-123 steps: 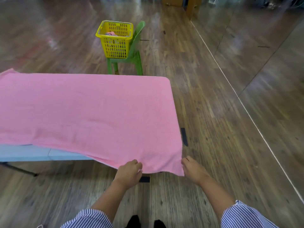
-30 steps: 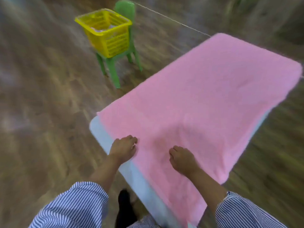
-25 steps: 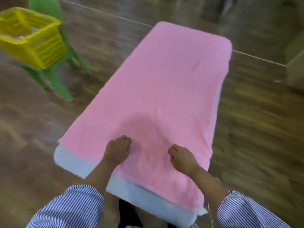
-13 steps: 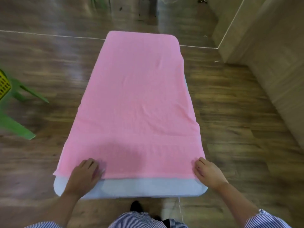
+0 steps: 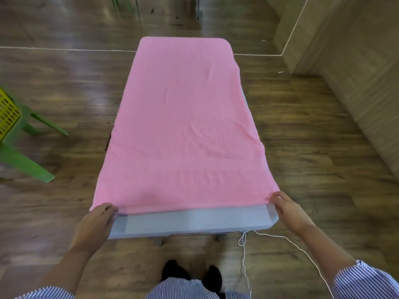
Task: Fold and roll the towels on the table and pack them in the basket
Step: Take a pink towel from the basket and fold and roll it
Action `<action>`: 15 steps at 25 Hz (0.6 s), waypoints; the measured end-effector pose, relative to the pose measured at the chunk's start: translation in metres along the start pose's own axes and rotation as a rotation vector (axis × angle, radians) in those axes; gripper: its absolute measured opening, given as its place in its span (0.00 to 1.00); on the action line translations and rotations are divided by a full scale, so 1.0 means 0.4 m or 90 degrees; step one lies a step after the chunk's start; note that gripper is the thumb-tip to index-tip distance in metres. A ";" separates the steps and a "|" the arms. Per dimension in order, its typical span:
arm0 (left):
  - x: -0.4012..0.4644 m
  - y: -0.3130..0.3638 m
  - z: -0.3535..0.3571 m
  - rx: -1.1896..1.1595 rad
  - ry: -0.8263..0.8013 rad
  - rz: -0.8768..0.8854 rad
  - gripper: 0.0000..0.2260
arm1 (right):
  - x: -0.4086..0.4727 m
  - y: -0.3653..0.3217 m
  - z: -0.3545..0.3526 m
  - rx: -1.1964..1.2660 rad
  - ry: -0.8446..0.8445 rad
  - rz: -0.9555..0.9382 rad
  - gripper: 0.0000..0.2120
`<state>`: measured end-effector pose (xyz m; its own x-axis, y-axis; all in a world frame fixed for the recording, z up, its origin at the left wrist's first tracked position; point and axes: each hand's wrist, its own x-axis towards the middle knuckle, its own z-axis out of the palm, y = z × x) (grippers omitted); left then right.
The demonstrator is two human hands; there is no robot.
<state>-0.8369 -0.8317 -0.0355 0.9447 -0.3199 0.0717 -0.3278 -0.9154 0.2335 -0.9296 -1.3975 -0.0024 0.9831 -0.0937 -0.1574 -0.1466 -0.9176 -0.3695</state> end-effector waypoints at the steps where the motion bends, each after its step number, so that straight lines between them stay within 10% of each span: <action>1: -0.004 -0.010 0.007 0.006 0.008 0.004 0.19 | -0.005 -0.005 0.000 0.008 0.007 0.010 0.17; 15: 0.005 -0.073 -0.024 0.029 -0.016 0.034 0.11 | -0.045 -0.064 0.024 0.008 0.077 0.153 0.10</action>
<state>-0.8254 -0.8031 -0.0328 0.9255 -0.3743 0.0583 -0.3784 -0.9070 0.1849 -0.9446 -1.3687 0.0010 0.9258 -0.3541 -0.1319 -0.3778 -0.8589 -0.3459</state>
